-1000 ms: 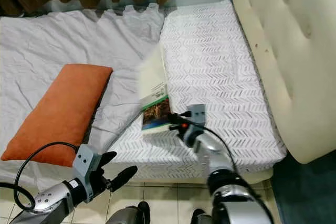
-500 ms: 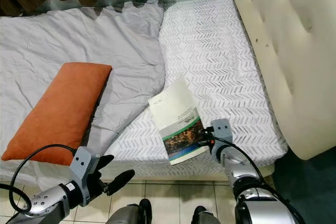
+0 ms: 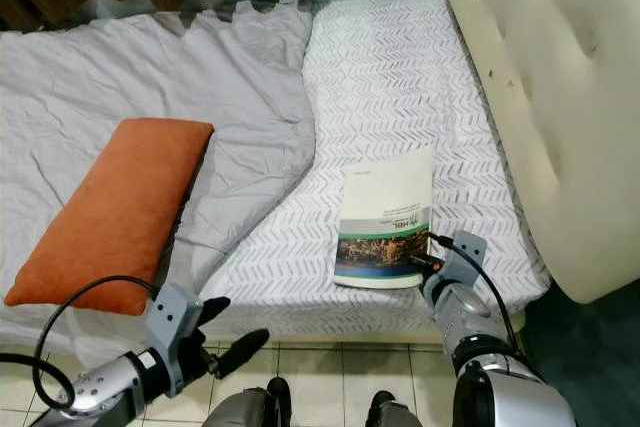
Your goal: Clean up the room
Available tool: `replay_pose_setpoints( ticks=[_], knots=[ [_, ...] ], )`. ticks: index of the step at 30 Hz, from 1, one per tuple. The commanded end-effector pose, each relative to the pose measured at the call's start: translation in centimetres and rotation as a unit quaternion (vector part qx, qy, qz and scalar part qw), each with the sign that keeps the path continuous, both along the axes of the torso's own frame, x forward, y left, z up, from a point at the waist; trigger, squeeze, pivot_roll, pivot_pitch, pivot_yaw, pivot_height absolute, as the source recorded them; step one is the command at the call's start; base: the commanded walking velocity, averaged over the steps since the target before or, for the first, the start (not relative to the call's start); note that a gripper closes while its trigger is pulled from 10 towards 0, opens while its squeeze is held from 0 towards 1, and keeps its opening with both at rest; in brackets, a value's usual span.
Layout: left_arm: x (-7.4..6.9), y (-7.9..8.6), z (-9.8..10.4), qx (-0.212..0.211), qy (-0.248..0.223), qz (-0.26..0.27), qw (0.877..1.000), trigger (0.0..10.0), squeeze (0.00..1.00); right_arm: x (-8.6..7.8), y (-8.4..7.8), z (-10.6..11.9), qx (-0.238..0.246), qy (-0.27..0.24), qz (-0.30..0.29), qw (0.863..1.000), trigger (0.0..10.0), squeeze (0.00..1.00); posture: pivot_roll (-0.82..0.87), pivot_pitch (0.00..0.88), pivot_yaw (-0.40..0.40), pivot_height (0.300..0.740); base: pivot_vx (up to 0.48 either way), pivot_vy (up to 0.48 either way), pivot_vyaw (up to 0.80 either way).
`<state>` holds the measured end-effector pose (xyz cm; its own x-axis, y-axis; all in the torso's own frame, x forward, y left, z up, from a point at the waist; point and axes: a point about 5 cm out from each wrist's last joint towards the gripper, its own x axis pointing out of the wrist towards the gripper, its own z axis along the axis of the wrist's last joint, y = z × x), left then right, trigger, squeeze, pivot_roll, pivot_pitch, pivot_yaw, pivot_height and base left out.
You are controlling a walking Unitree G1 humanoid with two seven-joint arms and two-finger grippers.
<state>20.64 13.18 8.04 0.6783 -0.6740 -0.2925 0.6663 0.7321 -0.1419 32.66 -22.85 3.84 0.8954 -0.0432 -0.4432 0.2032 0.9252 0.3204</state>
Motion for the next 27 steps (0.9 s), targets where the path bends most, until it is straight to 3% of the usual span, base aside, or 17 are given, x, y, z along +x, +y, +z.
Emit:
replay_pose_setpoints(
  ticks=[1,13,21,22,24,27],
  knots=[
    [-0.2,0.1,-0.5,0.004,0.01,0.002,1.0,10.0,0.0,0.0,1.2,-0.4,-0.01,0.013,0.034,0.999,0.0,0.0,0.19,0.289,0.119,0.74,0.0,0.0,0.0],
    [-0.3,0.2,-0.7,0.002,0.009,0.011,1.0,10.0,0.0,0.2,2.5,-0.3,-0.104,0.02,0.157,0.982,0.0,0.0,0.19,0.282,0.107,0.74,0.0,0.0,0.0],
    [-0.3,0.1,-0.9,-0.005,0.008,0.011,1.0,10.0,0.0,0.0,2.7,-0.6,-0.114,0.025,0.164,0.98,0.0,0.0,0.18,0.271,0.101,0.74,0.0,0.0,0.0],
    [-0.3,0.0,-0.9,-0.01,0.003,0.012,1.0,10.0,0.0,0.0,2.8,-0.6,-0.114,0.025,0.164,0.979,0.0,0.0,0.18,0.271,0.101,0.74,0.0,0.0,0.0],
    [0.3,0.2,-1.0,-0.014,-0.051,0.032,0.998,10.0,0.0,0.1,2.9,-0.6,-0.113,0.026,0.161,0.98,0.0,0.0,0.19,0.269,0.094,0.74,0.0,0.0,0.0],
    [0.5,0.3,-1.8,-0.001,-0.078,0.039,0.996,10.0,0.0,0.1,2.9,-0.5,-0.109,0.025,0.157,0.981,0.0,0.0,0.18,0.272,0.085,0.74,0.0,0.0,0.0]
  ],
)
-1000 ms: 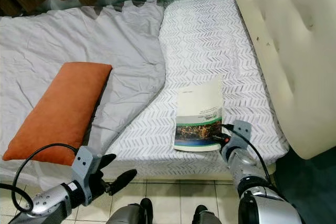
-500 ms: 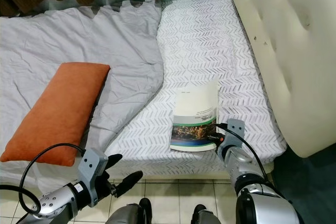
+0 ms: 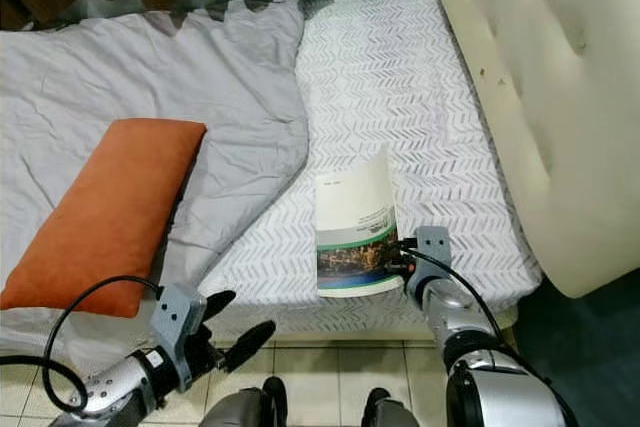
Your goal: Clean up the room
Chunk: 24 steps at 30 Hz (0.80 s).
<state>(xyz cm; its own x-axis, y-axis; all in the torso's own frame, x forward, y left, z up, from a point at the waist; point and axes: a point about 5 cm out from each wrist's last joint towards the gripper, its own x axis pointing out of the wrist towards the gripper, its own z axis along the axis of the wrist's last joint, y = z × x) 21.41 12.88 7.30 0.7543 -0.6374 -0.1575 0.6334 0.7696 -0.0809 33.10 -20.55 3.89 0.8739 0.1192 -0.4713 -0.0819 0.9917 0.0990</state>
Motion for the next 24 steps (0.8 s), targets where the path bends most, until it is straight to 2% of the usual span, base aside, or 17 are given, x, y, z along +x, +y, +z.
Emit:
replay_pose_setpoints(
  ticks=[1,5,8,12,17,24],
  knots=[
    [-0.2,0.5,-2.1,0.034,-0.01,0.01,0.999,10.0,0.0,-0.2,0.5,-0.5,0.003,0.015,0.004,1.0,0.0,0.0,0.17,0.278,0.072,0.74,0.0,0.0,0.0],
    [-0.2,-0.2,-4.0,0.061,-0.017,0.007,0.998,10.0,0.0,-0.1,0.4,-0.3,0.002,0.012,0.001,1.0,0.0,0.0,0.14,0.286,0.058,0.74,0.0,0.0,0.0],
    [-0.1,-0.6,-4.9,0.065,-0.012,0.013,0.998,10.0,0.0,0.0,0.3,-0.2,0.001,0.009,-0.001,1.0,0.0,0.0,0.13,0.289,0.052,0.74,0.0,0.0,0.0],
    [-0.5,-1.4,-7.7,0.07,0.016,0.04,0.997,10.0,0.0,0.3,0.7,0.1,0.013,0.002,-0.004,1.0,0.0,0.0,0.09,0.303,0.026,0.74,0.0,0.0,0.0],
    [-0.3,-1.4,-8.4,0.072,0.016,0.063,0.995,10.0,0.0,0.5,1.1,0.3,0.022,-0.001,0.004,1.0,0.0,0.02,0.09,0.306,0.023,0.74,0.0,0.0,0.0],
    [0.3,-0.3,-8.2,0.074,-0.005,0.082,0.994,10.0,0.0,1.3,1.6,1.2,0.05,-0.019,-0.024,0.998,0.0,0.02,0.11,0.305,0.026,0.74,0.0,0.0,0.0]
  ],
)
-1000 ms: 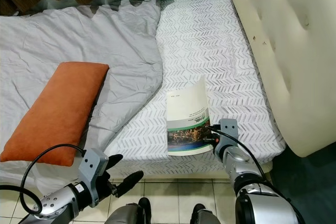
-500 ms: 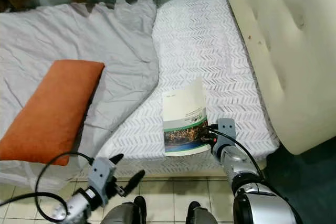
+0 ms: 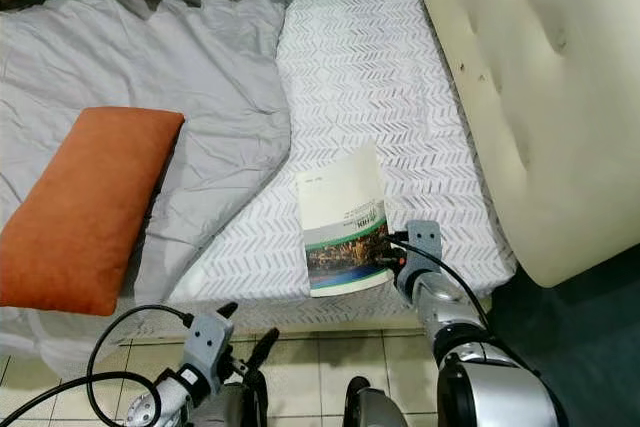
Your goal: Clean up the room
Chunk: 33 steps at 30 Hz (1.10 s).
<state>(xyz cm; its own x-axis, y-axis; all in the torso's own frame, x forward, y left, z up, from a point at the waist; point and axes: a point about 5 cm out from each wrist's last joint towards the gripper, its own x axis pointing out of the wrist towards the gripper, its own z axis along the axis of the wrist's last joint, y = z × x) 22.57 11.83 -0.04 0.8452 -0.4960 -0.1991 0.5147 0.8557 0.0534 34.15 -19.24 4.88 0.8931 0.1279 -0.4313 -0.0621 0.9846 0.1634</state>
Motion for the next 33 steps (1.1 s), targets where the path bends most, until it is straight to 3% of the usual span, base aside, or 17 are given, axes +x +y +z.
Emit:
replay_pose_setpoints(
  ticks=[1,5,12,15,16,18,23,31,32,33],
  knots=[
    [-0.8,0.8,-0.7,0.004,0.012,0.011,1.0,10.0,0.0,0.4,0.3,0.4,0.025,-0.004,-0.019,0.999,0.0,0.02,0.11,0.305,0.026,0.74,0.0,0.0,0.0],
    [-0.8,0.9,-0.2,-0.006,-0.004,0.015,1.0,10.0,0.0,0.9,0.4,1.0,0.065,-0.012,-0.049,0.997,0.0,0.02,0.13,0.305,0.034,0.74,0.0,0.0,0.0],
    [-1.2,1.0,-0.1,-0.012,-0.013,0.016,1.0,10.0,0.0,1.3,0.6,1.5,0.072,-0.016,-0.058,0.996,0.0,0.02,0.16,0.313,0.038,0.74,0.0,0.0,0.0],
    [-1.5,1.1,0.0,-0.014,-0.016,0.016,1.0,10.0,0.0,1.3,1.0,1.4,0.055,-0.013,-0.04,0.998,0.0,0.02,0.18,0.323,0.045,0.74,0.0,0.0,0.0],
    [-1.7,1.2,0.0,-0.013,-0.015,0.015,1.0,10.0,0.0,1.2,1.2,1.3,0.041,-0.01,-0.029,0.999,0.0,0.19,0.18,0.326,0.047,0.74,0.0,0.0,0.0],
    [-2.0,1.3,-0.1,-0.012,-0.014,0.015,1.0,10.0,0.0,1.1,1.4,1.1,0.013,-0.005,-0.009,1.0,0.0,0.21,0.18,0.329,0.045,0.74,0.0,0.0,0.0],
    [-2.3,1.5,-0.1,-0.011,-0.012,0.018,1.0,10.0,0.0,1.0,1.2,1.0,-0.008,0.0,0.005,1.0,0.0,0.2,0.18,0.335,0.042,0.74,0.0,0.0,0.0],
    [-2.5,1.2,-0.2,-0.011,-0.006,0.018,1.0,10.0,0.0,0.9,0.9,0.9,-0.088,0.005,0.047,0.995,0.0,0.18,0.18,0.341,0.04,0.74,0.0,0.0,0.0],
    [-2.5,1.1,-0.2,-0.012,-0.006,0.018,1.0,10.0,0.0,0.9,0.8,0.9,-0.097,0.006,0.05,0.994,3.7,0.22,0.18,0.341,0.04,0.74,0.0,0.0,0.0],
    [-2.5,1.1,-0.2,-0.012,-0.006,0.018,1.0,10.0,0.0,0.9,0.8,0.9,-0.097,0.006,0.05,0.994,3.7,0.22,0.18,0.341,0.04,0.74,0.0,0.0,0.0]
  ],
)
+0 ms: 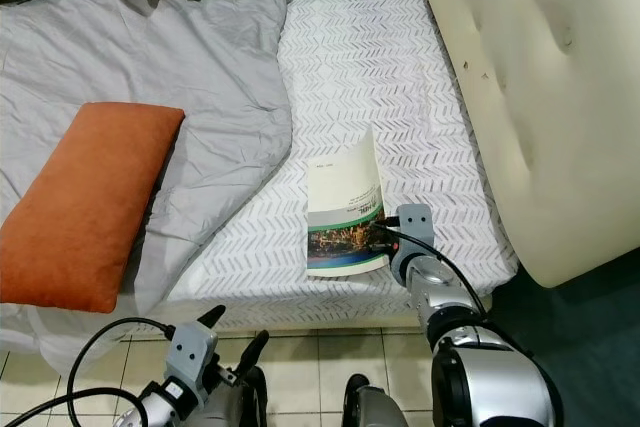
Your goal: Clean up the room
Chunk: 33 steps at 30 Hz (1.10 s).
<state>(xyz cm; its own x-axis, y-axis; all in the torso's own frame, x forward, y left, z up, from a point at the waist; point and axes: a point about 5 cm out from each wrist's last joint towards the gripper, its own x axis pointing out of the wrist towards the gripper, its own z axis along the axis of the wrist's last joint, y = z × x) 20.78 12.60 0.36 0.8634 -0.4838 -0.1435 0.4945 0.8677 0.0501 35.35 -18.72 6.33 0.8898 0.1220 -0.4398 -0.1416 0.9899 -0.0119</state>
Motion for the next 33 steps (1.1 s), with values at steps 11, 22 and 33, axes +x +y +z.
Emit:
replay_pose_setpoints(
  ticks=[11,22,33],
  knots=[
    [-0.5,0.1,-0.6,0.004,0.022,0.003,1.0,10.0,0.0,0.0,-0.3,0.1,-0.09,0.0,0.035,0.995,10.0,1.0,0.16,0.338,0.04,0.74,0.0,0.0,0.0],
    [-0.2,-0.3,-0.6,0.004,0.021,0.002,1.0,10.0,0.0,0.3,-1.1,0.8,-0.186,-0.021,0.061,0.98,10.0,1.0,0.15,0.323,0.038,0.74,0.0,0.0,0.0],
    [2.7,3.1,1.9,0.011,-0.014,0.097,0.995,10.0,0.0,-0.5,-0.1,0.7,-0.031,-0.11,0.007,0.993,10.0,1.0,0.07,0.105,-0.019,0.74,0.0,0.0,0.0]
  ],
)
